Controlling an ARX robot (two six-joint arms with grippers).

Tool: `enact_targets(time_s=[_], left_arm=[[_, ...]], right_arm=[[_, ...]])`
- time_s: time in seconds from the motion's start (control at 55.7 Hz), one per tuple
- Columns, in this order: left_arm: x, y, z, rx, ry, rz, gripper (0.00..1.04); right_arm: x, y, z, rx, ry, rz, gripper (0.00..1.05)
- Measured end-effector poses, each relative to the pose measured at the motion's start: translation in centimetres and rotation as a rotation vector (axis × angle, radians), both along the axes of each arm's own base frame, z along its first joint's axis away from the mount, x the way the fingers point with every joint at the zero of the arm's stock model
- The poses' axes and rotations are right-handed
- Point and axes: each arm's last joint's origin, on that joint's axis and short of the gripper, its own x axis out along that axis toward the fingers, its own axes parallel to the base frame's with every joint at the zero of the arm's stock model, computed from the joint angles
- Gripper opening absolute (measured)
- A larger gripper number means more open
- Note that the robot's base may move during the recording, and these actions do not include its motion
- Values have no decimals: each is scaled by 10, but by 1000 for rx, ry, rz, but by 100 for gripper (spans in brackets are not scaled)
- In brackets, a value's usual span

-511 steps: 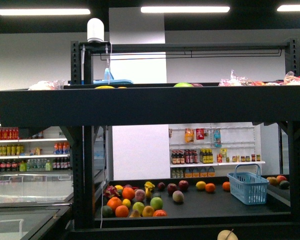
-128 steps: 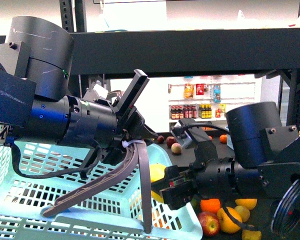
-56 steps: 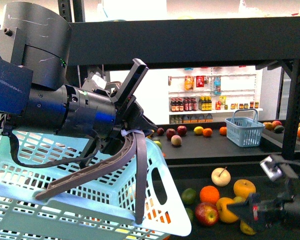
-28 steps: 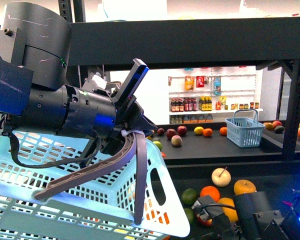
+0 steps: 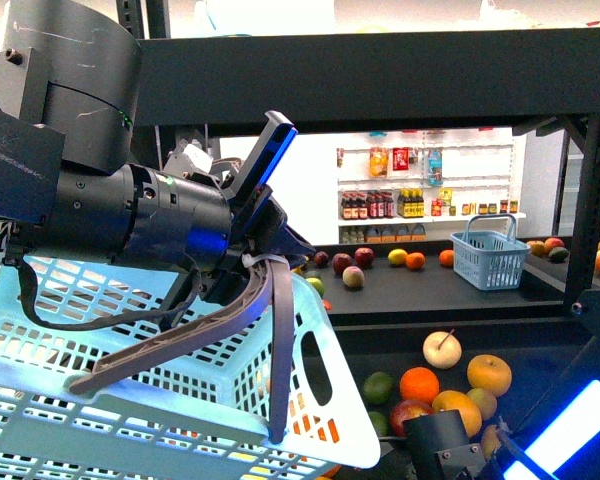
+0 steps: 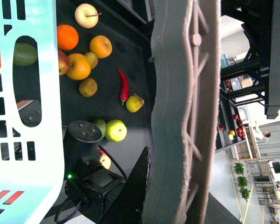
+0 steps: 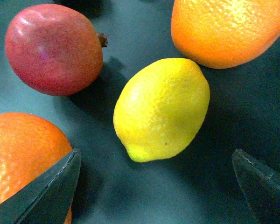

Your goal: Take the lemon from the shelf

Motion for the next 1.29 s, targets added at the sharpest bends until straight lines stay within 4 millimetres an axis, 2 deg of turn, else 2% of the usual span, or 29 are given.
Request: enact_targets(time_s=[0.413, 0.628, 0.772, 0.861, 1.148, 1.292], left_arm=[[0, 0, 0, 0, 0, 0, 9], [0, 0, 0, 0, 0, 0, 9], [0, 0, 0, 0, 0, 0, 9], [0, 0, 0, 0, 0, 0, 9], [0, 0, 0, 0, 0, 0, 9], [0, 0, 0, 0, 0, 0, 9]], right_arm=[[18, 15, -17, -48, -14, 2, 97], [23, 18, -17, -56, -29, -4, 97], [23, 21, -17, -60, -39, -3, 78], [23, 22, -17, -60, -40, -2, 72], [20, 16, -19, -58, -37, -7, 71], [13, -1, -13, -33, -42, -52, 71]])
